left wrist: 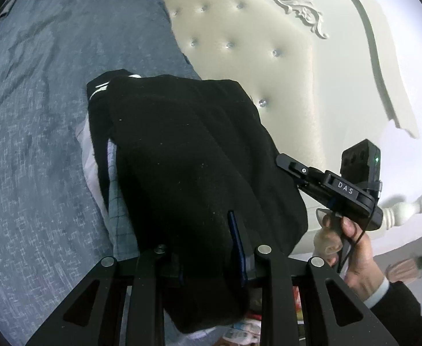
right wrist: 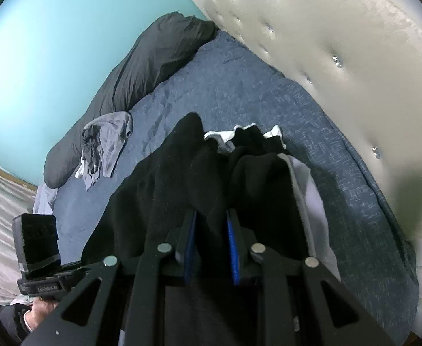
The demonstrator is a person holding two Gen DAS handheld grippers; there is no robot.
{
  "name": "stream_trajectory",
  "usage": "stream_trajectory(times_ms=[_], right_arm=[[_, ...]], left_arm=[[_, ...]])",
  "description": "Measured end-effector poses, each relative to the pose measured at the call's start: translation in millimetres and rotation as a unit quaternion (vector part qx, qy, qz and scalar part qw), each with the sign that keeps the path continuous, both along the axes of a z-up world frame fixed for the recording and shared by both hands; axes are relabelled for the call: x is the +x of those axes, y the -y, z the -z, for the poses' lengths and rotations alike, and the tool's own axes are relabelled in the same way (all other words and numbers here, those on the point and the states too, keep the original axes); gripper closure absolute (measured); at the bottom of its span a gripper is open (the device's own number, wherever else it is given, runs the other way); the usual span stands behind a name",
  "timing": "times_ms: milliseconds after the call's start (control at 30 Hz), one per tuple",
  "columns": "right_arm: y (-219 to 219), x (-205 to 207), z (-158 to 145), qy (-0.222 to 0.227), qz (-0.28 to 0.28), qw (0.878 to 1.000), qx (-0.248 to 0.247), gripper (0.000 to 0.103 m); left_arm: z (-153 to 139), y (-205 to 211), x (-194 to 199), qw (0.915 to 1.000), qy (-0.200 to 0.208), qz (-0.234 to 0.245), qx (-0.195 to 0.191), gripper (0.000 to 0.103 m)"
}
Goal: Fold clothes
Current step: 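Lower the black sweatshirt back onto the clothes pile with both grippers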
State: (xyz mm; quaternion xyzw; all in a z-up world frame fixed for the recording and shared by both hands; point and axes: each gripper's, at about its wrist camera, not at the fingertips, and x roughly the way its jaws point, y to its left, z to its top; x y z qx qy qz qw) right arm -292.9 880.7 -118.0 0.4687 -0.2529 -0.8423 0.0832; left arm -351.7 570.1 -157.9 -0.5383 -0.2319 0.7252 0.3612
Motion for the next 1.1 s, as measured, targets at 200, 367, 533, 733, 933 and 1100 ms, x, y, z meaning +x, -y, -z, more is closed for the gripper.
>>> stream_trajectory(times_ms=[200, 367, 533, 733, 933, 1100], right_arm=[[-15, 13, -18, -0.012, 0.043, 0.999, 0.011, 0.084], [6, 26, -45, -0.054, 0.012, 0.998, 0.016, 0.084], [34, 22, -34, -0.044, -0.029, 0.998, 0.033, 0.084], [28, 22, -3, -0.018, -0.001, 0.999, 0.041, 0.095], [21, 23, 0, -0.023, 0.034, 0.999, 0.036, 0.098], [35, 24, -18, -0.061, 0.018, 0.997, 0.035, 0.097]], left_arm=[[-19, 19, -3, 0.9997, -0.020, -0.012, 0.005, 0.076], [-39, 23, -6, 0.9985, -0.053, -0.015, 0.002, 0.076], [-50, 19, 1, 0.9957, -0.090, -0.018, -0.015, 0.076], [-60, 33, 0, 0.9914, -0.118, -0.055, -0.019, 0.076], [-50, -1, -4, 0.9941, -0.106, -0.004, -0.020, 0.076], [-35, -26, -4, 0.9940, -0.100, 0.026, -0.037, 0.076]])
